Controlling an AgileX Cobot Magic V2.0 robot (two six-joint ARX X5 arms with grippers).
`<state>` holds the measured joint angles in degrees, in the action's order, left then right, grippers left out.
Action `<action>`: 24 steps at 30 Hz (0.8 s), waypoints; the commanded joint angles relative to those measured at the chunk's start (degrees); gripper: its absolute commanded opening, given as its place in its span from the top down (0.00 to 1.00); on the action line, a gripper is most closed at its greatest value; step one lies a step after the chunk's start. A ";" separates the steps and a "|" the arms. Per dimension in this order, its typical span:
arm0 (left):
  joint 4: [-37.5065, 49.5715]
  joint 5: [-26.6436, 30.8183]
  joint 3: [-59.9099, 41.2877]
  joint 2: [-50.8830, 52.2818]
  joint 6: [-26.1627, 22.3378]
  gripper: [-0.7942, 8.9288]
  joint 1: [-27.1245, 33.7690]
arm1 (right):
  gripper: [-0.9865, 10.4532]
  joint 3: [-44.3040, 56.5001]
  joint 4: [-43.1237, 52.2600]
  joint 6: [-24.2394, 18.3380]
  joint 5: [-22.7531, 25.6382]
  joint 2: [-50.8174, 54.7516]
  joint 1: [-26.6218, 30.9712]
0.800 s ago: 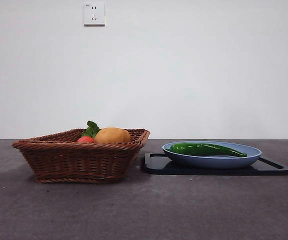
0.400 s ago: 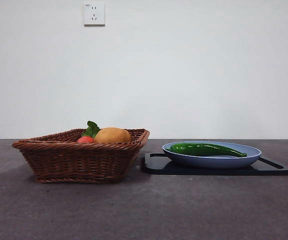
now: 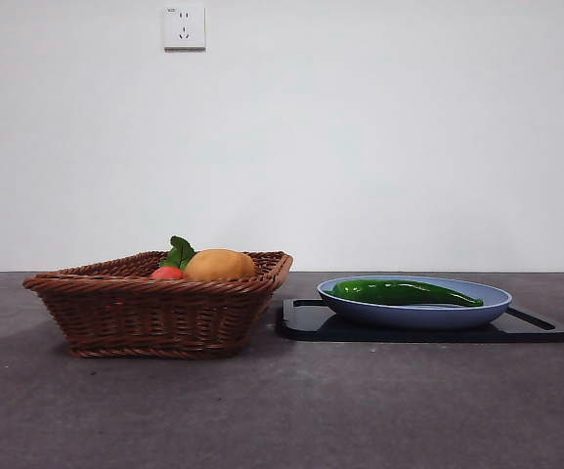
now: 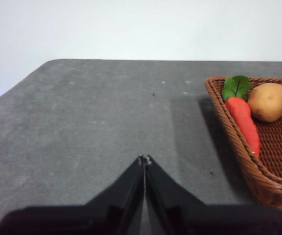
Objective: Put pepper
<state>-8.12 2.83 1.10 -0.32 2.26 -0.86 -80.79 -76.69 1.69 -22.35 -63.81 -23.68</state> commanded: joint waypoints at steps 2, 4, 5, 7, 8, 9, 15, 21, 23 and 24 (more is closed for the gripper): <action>0.57 -0.11 -0.17 0.24 0.76 0.91 0.20 | 0.90 -1.14 0.37 0.17 0.00 -0.66 -0.37; 0.57 -0.11 -0.17 0.24 0.76 0.91 0.20 | 0.90 -1.14 0.37 0.17 0.00 -0.66 -0.37; 0.57 -0.09 -0.17 0.24 0.76 0.91 0.20 | 0.90 -1.14 0.37 0.15 0.00 -0.66 -0.37; 0.57 -0.11 -0.17 0.24 0.76 0.91 0.20 | 0.90 -1.14 0.37 0.17 0.00 -0.66 -0.37; 0.57 -0.11 -0.17 0.24 0.76 0.91 0.20 | 0.90 -1.14 0.37 0.17 0.00 -0.66 -0.37; 0.57 -0.11 -0.17 0.24 0.76 0.91 0.20 | 0.90 -1.14 0.37 0.17 0.00 -0.66 -0.37; 0.57 -0.11 -0.17 0.24 0.76 0.91 0.20 | 0.90 -1.14 0.37 0.17 0.00 -0.66 -0.37; 0.57 -0.11 -0.17 0.24 0.76 0.91 0.20 | 0.90 -1.11 3.26 -3.02 0.42 0.09 0.61; 0.55 -0.11 -0.17 0.24 0.76 0.91 0.20 | 0.90 -0.94 8.37 -4.15 0.33 2.21 2.43; 0.63 -0.11 -0.17 0.24 0.76 0.91 0.20 | 0.90 -0.68 11.32 -4.48 0.24 3.23 3.39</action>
<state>-8.10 2.83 1.10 -0.32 2.66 -0.86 -80.58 -67.96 -1.10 -22.30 -61.56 -20.69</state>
